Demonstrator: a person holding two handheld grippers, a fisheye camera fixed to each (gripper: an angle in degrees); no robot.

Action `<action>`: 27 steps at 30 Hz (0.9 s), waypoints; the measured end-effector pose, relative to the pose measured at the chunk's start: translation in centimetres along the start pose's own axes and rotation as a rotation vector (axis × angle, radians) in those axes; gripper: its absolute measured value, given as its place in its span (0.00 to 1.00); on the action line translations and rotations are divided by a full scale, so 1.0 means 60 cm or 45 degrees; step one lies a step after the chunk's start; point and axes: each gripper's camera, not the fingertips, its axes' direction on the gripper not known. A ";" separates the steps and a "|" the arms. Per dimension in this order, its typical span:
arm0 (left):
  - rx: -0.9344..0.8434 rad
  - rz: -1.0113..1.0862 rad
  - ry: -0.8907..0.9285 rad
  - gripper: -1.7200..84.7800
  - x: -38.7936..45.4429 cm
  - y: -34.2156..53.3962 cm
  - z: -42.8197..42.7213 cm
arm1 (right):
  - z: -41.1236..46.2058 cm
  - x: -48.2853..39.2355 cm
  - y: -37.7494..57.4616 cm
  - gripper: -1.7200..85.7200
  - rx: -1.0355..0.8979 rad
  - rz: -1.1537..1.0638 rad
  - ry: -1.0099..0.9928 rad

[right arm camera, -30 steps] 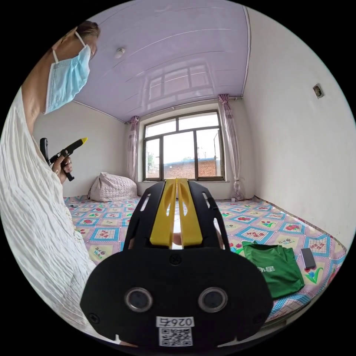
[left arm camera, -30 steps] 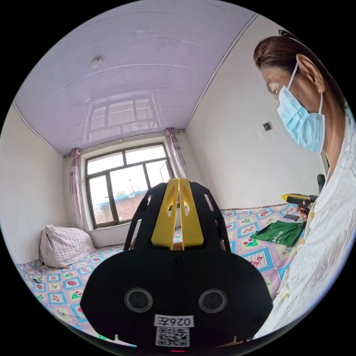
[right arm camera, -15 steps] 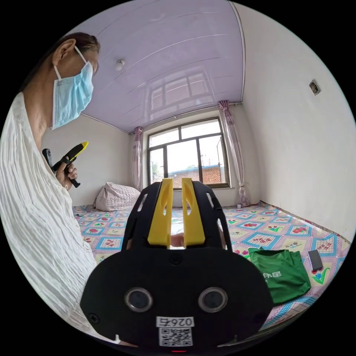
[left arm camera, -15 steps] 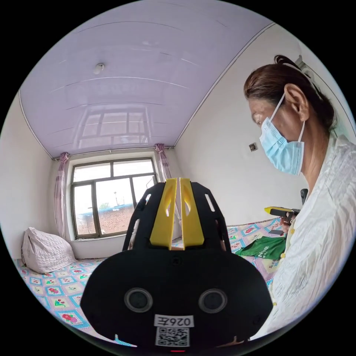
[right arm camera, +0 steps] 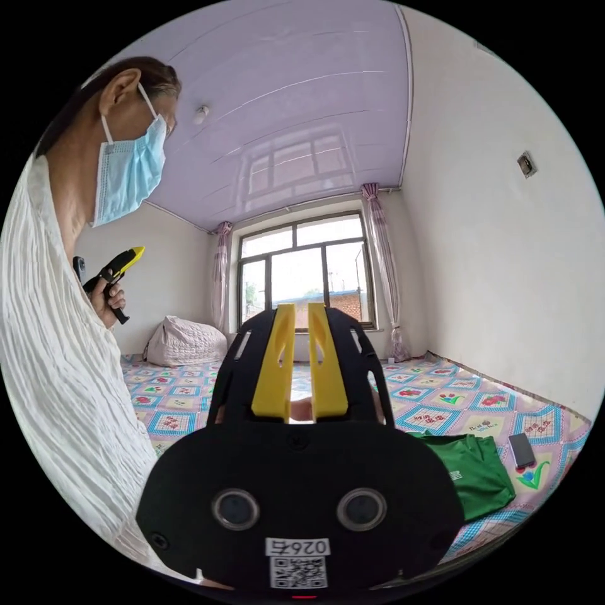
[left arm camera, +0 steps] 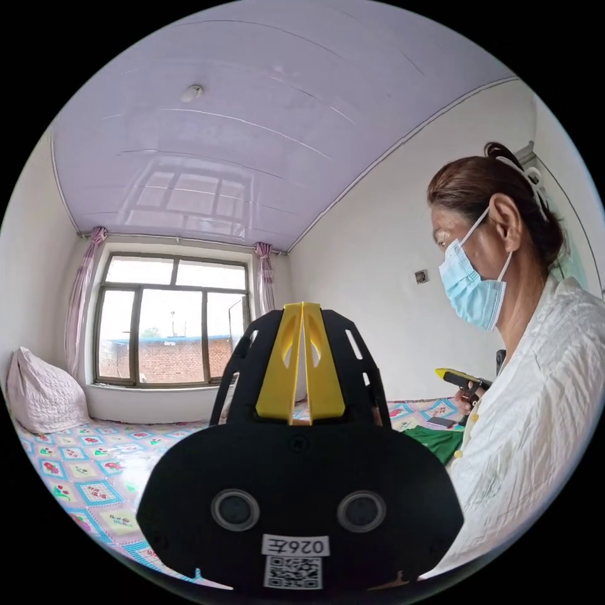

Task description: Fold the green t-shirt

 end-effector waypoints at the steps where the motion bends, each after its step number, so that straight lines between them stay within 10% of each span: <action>1: -0.011 -0.031 -0.008 0.01 -0.016 0.007 0.012 | 0.002 0.013 -0.002 0.05 -0.002 0.051 -0.015; 14: -0.366 -0.121 0.021 0.01 -0.112 0.137 0.198 | 0.004 0.090 0.003 0.01 -0.155 0.205 0.183; 27: -0.974 -0.398 0.649 0.01 -0.091 0.421 0.532 | -0.004 0.170 0.009 0.01 -0.363 0.270 0.556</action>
